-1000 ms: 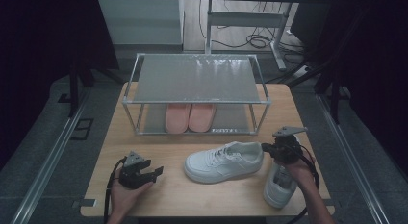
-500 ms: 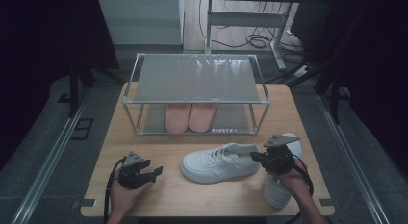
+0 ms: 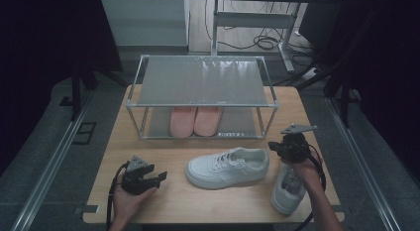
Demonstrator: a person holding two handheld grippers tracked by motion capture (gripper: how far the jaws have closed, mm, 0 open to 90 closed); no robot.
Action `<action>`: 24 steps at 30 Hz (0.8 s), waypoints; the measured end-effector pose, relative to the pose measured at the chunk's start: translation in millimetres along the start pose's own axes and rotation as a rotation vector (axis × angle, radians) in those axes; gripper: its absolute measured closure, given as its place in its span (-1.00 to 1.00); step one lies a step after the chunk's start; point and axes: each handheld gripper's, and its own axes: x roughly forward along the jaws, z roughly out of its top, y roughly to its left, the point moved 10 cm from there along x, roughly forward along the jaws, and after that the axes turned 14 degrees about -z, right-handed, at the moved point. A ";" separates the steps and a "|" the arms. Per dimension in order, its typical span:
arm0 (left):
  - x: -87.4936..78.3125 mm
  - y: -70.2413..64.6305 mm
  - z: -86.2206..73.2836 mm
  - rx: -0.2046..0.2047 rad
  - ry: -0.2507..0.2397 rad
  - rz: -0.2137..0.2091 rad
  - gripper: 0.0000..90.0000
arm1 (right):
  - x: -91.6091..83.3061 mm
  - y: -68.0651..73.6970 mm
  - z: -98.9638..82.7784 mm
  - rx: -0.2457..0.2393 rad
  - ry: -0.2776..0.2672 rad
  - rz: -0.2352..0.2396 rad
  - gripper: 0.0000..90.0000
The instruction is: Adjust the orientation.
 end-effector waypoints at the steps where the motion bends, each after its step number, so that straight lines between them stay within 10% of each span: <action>1: -0.1 0.0 0.0 0.000 0.000 0.000 -0.13 | 1.2 0.0 0.3 0.003 0.003 0.000 1.00; 24: -1.6 1.3 0.3 -0.002 -0.004 0.000 -0.13 | 11.0 14.2 -9.4 -0.048 0.065 0.021 1.00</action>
